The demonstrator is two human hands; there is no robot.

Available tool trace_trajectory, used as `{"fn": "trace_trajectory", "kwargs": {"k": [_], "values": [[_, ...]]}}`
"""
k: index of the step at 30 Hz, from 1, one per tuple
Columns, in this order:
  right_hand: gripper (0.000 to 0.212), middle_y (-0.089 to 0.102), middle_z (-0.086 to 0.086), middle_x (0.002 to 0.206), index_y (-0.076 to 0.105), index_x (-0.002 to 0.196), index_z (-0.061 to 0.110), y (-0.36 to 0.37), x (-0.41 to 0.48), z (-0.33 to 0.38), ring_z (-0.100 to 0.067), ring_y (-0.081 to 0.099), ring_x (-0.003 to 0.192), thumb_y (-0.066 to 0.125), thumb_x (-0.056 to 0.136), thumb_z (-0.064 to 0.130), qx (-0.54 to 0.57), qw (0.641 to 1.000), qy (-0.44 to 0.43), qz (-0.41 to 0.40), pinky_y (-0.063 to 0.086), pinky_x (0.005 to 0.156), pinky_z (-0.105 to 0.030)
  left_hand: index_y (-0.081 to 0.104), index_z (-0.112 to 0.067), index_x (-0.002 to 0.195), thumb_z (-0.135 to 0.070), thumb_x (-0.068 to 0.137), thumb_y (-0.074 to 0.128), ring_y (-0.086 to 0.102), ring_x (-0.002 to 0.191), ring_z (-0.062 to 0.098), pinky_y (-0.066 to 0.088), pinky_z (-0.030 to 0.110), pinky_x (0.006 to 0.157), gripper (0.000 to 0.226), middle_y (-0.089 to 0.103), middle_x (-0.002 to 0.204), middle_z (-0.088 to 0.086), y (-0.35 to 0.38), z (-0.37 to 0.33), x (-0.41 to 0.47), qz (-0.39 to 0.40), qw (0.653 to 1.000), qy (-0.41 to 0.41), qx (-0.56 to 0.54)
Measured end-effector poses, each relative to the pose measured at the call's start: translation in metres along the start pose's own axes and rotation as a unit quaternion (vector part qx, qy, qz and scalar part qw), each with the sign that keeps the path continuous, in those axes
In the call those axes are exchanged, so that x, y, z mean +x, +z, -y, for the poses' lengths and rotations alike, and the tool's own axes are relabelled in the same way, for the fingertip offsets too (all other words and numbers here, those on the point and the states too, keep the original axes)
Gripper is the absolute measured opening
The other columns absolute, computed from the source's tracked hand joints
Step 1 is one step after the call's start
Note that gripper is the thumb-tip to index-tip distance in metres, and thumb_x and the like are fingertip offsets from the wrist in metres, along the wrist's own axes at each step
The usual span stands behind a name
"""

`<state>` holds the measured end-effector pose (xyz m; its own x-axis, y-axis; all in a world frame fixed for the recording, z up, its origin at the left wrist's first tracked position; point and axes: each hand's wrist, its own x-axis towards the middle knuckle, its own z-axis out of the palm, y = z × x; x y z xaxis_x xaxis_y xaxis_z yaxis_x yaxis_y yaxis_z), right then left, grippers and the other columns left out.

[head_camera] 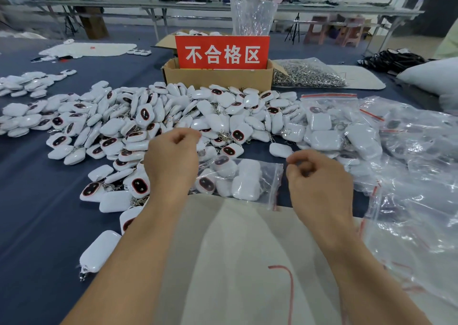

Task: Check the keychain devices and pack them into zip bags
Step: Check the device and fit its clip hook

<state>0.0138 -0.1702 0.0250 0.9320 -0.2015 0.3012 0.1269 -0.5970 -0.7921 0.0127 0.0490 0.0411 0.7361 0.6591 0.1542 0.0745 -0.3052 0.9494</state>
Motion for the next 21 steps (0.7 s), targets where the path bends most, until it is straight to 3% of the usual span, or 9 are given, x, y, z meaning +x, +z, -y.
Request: {"fn": "trace_trajectory", "kwargs": {"k": [2, 4, 6, 7, 9, 12, 16, 18, 21], "values": [[0.028, 0.068, 0.022, 0.099, 0.072, 0.112, 0.036, 0.001, -0.003, 0.004, 0.006, 0.056, 0.095, 0.065, 0.091, 0.019, 0.029, 0.998, -0.048, -0.001, 0.042, 0.092, -0.01, 0.076, -0.04, 0.086, -0.024, 0.085, 0.061, 0.056, 0.046, 0.0, 0.04, 0.026, 0.057, 0.022, 0.068, 0.067, -0.025, 0.002, 0.003, -0.001, 0.033, 0.996, 0.022, 0.074], [0.049, 0.06, 0.013, 0.134, 0.063, 0.137, 0.035, 0.006, -0.006, 0.008, 0.009, 0.044, 0.121, 0.067, 0.093, 0.015, 0.011, 0.988, -0.122, 0.09, 0.026, 0.105, -0.004, 0.077, -0.04, 0.09, -0.019, 0.087, 0.061, 0.06, 0.044, 0.001, 0.045, 0.027, 0.058, 0.027, 0.07, 0.071, -0.025, 0.006, 0.004, -0.001, 0.076, 0.989, 0.043, 0.12], [0.054, 0.049, 0.016, 0.15, 0.057, 0.146, 0.033, 0.014, -0.01, 0.01, -0.002, 0.031, 0.142, 0.067, 0.095, 0.017, -0.032, 0.968, -0.163, 0.19, 0.023, 0.114, -0.014, 0.078, -0.038, 0.096, -0.01, 0.089, 0.056, 0.066, 0.048, 0.004, 0.054, 0.03, 0.062, 0.036, 0.075, 0.076, -0.021, 0.01, 0.005, -0.003, 0.133, 0.982, 0.058, 0.124], [0.052, 0.049, 0.021, 0.149, 0.056, 0.145, 0.034, 0.017, -0.011, 0.009, -0.004, 0.031, 0.142, 0.066, 0.096, 0.021, -0.05, 0.96, -0.159, 0.224, 0.027, 0.114, -0.018, 0.078, -0.037, 0.098, -0.005, 0.088, 0.054, 0.067, 0.055, 0.001, 0.057, 0.03, 0.063, 0.042, 0.075, 0.079, -0.021, 0.011, 0.006, -0.004, 0.153, 0.979, 0.065, 0.12], [0.047, 0.057, 0.027, 0.124, 0.056, 0.139, 0.041, 0.018, -0.013, 0.006, -0.003, 0.048, 0.122, 0.067, 0.094, 0.032, -0.057, 0.959, -0.11, 0.254, 0.039, 0.1, -0.02, 0.079, -0.036, 0.101, 0.003, 0.088, 0.05, 0.066, 0.064, -0.003, 0.056, 0.026, 0.061, 0.051, 0.075, 0.083, -0.023, 0.012, 0.01, -0.004, 0.176, 0.973, 0.084, 0.121], [0.036, 0.062, 0.017, 0.102, 0.054, 0.122, 0.044, 0.016, -0.012, 0.002, -0.002, 0.058, 0.098, 0.069, 0.089, 0.042, -0.054, 0.967, -0.058, 0.241, 0.048, 0.084, -0.029, 0.075, -0.036, 0.117, 0.008, 0.088, 0.05, 0.062, 0.071, -0.001, 0.055, 0.023, 0.058, 0.058, 0.074, 0.095, -0.023, 0.013, 0.016, -0.001, 0.203, 0.965, 0.105, 0.13], [0.025, 0.064, 0.014, 0.082, 0.051, 0.094, 0.035, 0.014, -0.01, 0.002, 0.003, 0.056, 0.081, 0.072, 0.084, 0.047, -0.053, 0.971, -0.034, 0.232, 0.04, 0.061, -0.025, 0.056, -0.042, 0.141, -0.01, 0.094, 0.063, 0.056, 0.082, -0.013, 0.042, 0.006, 0.069, 0.057, 0.064, 0.108, -0.026, 0.011, 0.02, -0.002, 0.218, 0.938, 0.159, 0.216], [0.025, 0.064, 0.014, 0.083, 0.054, 0.089, 0.032, 0.012, -0.009, 0.001, 0.005, 0.055, 0.082, 0.073, 0.083, 0.049, -0.047, 0.969, -0.026, 0.239, 0.038, 0.06, -0.018, 0.047, -0.038, 0.148, -0.017, 0.094, 0.067, 0.06, 0.086, -0.007, 0.045, 0.015, 0.078, 0.062, 0.066, 0.122, -0.019, 0.009, 0.019, -0.001, 0.217, 0.936, 0.161, 0.227], [0.023, 0.059, 0.014, 0.096, 0.061, 0.088, 0.032, 0.01, -0.008, 0.002, 0.015, 0.051, 0.098, 0.073, 0.083, 0.051, -0.037, 0.968, -0.026, 0.248, 0.035, 0.073, -0.003, 0.04, -0.034, 0.152, -0.023, 0.091, 0.074, 0.066, 0.093, 0.009, 0.053, 0.038, 0.092, 0.071, 0.062, 0.13, -0.013, 0.007, 0.017, -0.002, 0.202, 0.94, 0.148, 0.23]]}}
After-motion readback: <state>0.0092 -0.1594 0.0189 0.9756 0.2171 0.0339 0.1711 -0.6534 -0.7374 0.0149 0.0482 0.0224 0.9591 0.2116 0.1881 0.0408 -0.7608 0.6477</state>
